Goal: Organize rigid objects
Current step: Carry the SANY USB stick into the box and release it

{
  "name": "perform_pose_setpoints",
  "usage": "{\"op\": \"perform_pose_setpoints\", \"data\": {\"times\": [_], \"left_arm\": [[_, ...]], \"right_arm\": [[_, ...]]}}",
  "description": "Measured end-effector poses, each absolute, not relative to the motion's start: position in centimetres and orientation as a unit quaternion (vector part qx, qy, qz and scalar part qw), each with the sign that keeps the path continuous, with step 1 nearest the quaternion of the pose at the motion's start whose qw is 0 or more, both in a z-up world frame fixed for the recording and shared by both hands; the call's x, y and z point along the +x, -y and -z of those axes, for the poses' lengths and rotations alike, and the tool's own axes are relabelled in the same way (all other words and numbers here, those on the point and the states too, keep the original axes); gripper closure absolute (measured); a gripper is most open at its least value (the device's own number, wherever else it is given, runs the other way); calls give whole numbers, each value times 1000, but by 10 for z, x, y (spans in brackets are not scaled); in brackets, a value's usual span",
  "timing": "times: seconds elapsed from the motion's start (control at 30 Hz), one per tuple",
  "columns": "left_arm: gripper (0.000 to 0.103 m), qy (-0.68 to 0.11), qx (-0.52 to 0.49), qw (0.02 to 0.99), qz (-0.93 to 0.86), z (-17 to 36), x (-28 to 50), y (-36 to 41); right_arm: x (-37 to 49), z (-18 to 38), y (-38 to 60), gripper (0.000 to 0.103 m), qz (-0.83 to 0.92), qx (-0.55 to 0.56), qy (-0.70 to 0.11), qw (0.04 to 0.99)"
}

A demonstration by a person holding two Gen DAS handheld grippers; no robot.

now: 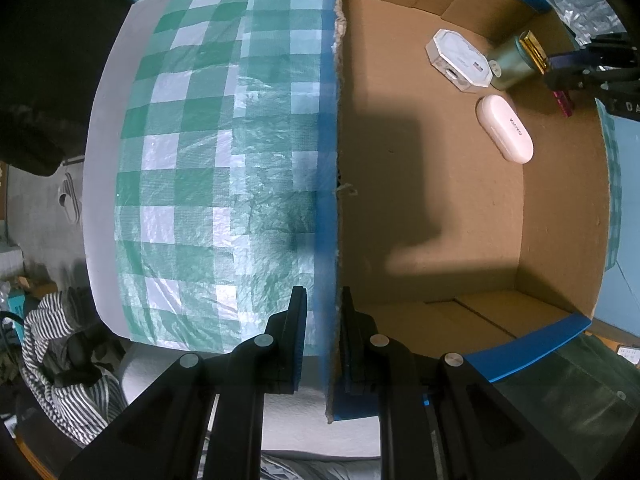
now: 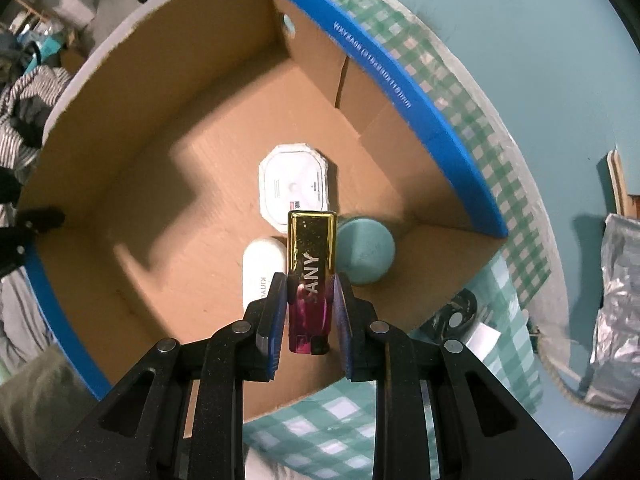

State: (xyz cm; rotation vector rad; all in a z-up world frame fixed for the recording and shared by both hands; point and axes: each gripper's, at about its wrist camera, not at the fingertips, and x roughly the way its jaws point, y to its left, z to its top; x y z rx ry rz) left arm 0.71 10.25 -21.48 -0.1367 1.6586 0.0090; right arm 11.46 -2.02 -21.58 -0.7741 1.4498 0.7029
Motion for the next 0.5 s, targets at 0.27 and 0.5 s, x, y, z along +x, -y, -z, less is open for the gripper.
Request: {"op": "perform_pose_setpoints", "data": {"times": [0.27, 0.5], "left_arm": [[88, -738, -64, 671, -5, 218, 6, -103], [88, -738, -61, 672, -4, 218, 6, -102]], "right_arm": [[116, 223, 20, 82, -306, -351, -635, 616], [122, 218, 24, 80, -296, -335, -642, 623]]}}
